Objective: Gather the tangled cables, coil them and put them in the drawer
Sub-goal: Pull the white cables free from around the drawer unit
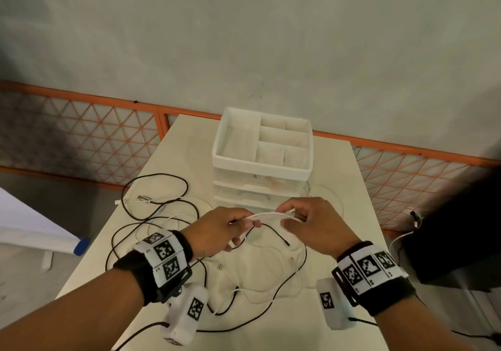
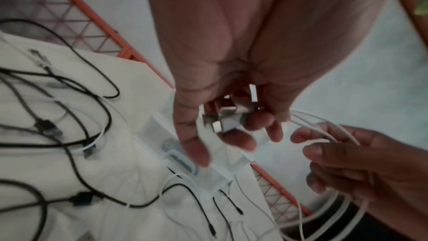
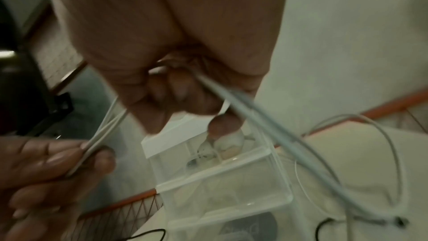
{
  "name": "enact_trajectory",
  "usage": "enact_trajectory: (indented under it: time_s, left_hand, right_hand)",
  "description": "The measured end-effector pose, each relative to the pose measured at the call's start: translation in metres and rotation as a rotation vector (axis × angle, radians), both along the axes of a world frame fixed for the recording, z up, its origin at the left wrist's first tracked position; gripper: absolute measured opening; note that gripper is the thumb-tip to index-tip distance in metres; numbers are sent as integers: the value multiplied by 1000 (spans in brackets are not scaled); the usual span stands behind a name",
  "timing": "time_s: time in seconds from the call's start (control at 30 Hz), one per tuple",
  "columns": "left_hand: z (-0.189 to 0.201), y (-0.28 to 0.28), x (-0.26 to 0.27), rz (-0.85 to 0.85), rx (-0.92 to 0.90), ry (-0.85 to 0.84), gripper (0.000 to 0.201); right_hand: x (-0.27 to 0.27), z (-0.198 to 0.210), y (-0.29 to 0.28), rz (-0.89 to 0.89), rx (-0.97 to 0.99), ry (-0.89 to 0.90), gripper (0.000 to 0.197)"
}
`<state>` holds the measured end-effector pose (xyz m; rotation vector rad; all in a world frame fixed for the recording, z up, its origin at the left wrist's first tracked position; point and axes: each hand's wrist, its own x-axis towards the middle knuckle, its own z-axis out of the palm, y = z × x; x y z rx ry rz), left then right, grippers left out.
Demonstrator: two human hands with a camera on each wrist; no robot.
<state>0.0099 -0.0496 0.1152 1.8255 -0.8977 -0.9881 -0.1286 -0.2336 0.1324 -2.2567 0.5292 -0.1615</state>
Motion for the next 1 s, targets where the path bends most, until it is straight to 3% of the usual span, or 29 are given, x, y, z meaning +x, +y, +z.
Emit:
enact_trajectory:
  time_s: [0.1,0.17,0.33,0.43,0.5,0.57,0.63,0.7,0.77,0.87,1.0]
  left_hand:
    - [1,-7,-6,-38,5,-209,24]
    - [5,-12,-7,-65,6,-315,26]
    - [10,-11,-2,-129,111,-420,26]
    - [14,-7,3,-220,252,-485,26]
    - [13,-7,0,-206,217,-428,35]
    - [13,-12,-8,-174,133,-266,44]
    - [15,-18,-14,-99,62,-143,30]
    - [20,-18,-11,1,18,-146,20]
    - [26,-11,-1,105,-21,-209,32]
    - [40,-3,15,227,-102,-218,36]
    - [48,-4,29,385,-224,-68,44]
  right_hand:
    - [4,0,18,127,56,60,20]
    - [9,-2,25,112,80,25,21]
    - [4,-4,16,114,33,51,16]
    - [-2,-9,8,96,10,106,29]
    - [-1,-10,10,109,14,92,33]
    - [3,-12,16,125,24,63,24]
    - [7,-12,17,98,15,31,18]
    - [5,-15,7,44,-67,47,21]
    - [-3,-25,-13,-32,-210,160,26]
    - [-18,-40,-41,-209,-296,340,17]
    - [-24,-44,-69,-412,-337,466,15]
